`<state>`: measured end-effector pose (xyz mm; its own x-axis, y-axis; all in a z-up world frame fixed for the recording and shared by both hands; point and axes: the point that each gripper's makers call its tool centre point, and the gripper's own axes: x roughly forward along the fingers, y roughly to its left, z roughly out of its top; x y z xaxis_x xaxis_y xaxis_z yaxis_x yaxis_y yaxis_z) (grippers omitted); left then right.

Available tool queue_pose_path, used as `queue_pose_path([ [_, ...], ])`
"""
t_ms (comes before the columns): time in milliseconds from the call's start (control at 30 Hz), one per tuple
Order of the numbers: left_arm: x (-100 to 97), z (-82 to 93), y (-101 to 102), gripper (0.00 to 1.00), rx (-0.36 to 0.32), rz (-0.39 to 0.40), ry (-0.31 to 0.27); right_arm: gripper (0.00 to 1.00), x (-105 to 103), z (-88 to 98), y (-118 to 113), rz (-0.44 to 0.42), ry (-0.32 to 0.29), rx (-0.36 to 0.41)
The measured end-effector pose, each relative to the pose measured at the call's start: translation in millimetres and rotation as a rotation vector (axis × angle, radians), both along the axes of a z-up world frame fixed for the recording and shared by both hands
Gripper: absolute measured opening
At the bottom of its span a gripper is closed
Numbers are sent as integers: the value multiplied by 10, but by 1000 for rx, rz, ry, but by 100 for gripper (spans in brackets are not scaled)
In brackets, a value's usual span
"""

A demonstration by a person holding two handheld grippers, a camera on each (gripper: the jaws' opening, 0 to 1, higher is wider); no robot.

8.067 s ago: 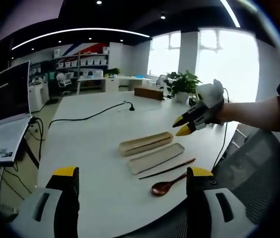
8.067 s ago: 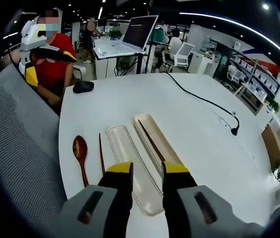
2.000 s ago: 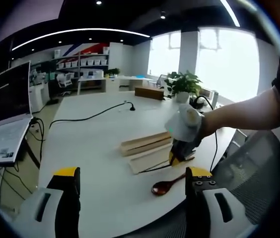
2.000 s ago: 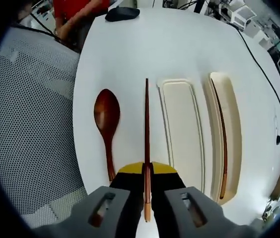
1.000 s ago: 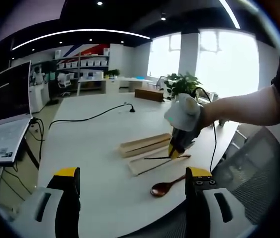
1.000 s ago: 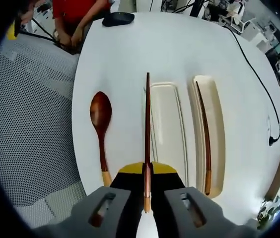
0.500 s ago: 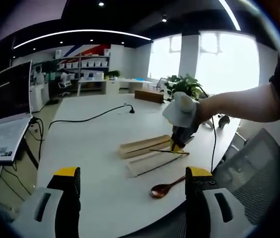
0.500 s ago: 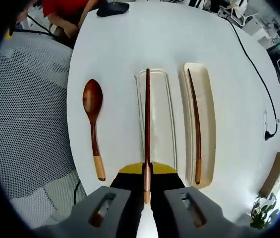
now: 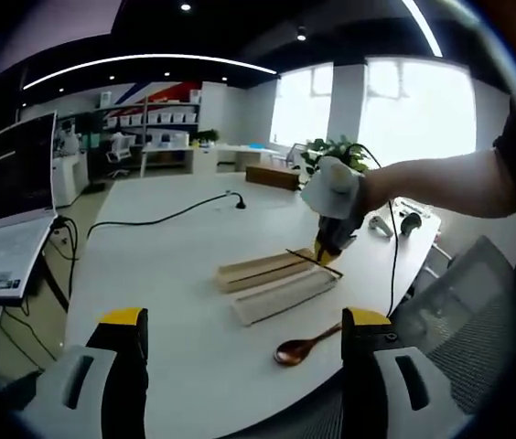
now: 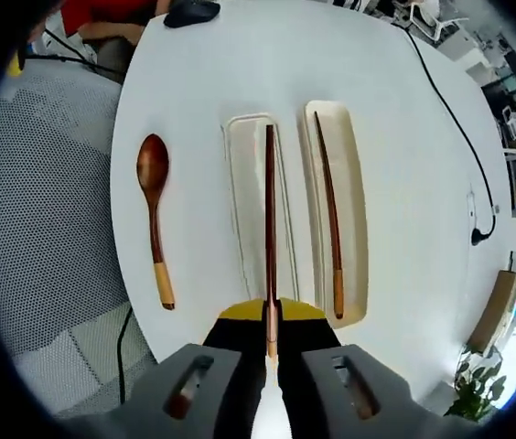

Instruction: Arrange the utensils inside the cutlery case until each visible utensil rests in its matching compartment.

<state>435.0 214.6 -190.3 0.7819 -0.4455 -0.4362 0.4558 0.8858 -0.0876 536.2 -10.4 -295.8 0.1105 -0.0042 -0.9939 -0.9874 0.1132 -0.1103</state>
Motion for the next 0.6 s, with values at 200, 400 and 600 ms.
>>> queue_pose_path([
  [200,-2,-8,2,90,0,0,3,0,121,105,-97,-27,-40,0],
  [400,-2,-16,2,90,5,-2,6,0,140,144,-180,-48,-51,6],
  [600,0,1,1,90,-5,3,-1,0,220,236,-288,-89,-80,21],
])
